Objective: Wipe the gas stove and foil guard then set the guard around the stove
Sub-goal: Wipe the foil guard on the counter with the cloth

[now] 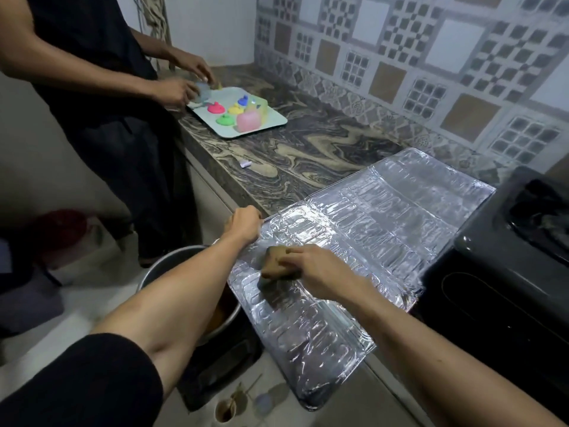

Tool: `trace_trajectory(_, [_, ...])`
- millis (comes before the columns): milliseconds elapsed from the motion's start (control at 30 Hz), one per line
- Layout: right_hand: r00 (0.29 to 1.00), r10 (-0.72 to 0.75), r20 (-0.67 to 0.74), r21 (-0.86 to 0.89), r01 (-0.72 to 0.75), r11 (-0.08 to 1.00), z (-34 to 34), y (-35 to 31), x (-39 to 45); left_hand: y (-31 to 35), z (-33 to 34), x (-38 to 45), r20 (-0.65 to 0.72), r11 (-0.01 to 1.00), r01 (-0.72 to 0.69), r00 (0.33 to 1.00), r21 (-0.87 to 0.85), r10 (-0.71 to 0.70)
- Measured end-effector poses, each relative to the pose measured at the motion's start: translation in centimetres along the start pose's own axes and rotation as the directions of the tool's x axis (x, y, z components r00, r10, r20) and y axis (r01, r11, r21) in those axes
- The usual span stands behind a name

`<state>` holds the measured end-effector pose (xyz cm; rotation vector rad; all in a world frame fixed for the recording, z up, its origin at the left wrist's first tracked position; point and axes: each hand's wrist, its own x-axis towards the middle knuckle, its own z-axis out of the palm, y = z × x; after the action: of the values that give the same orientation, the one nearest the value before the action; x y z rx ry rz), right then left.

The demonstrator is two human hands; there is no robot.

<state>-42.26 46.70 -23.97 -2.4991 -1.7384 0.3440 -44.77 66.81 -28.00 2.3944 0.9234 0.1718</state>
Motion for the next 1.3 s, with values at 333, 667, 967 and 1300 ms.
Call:
trace_trajectory(333, [0.857,0.107,0.505,-0.042,-0.099,0.994,-0.8,1.9,-7.0,-0.4,0.0,-0.9,0.043,0.998,0.005,0.999,0.063,-0.008])
trace_trajectory(667, [0.935,0.343,-0.087,0.363,-0.291,0.885,-3.0,3.0,0.3,0.2,-0.3,-1.5,0.005,0.998,0.010,1.000,0.069,-0.010])
trace_trajectory(967, [0.946,0.304,0.115,0.254,-0.324,0.912,0.4,5.5,-5.0,0.0,0.0,-1.6,-0.025,0.987,0.050,0.999,0.150,-0.047])
trace_trajectory(1300, [0.845,0.513,-0.152,0.489,-0.387,0.782,-3.4,7.3,-6.1,7.8,4.7,-4.5,0.359,0.811,-0.461,0.871,0.360,0.336])
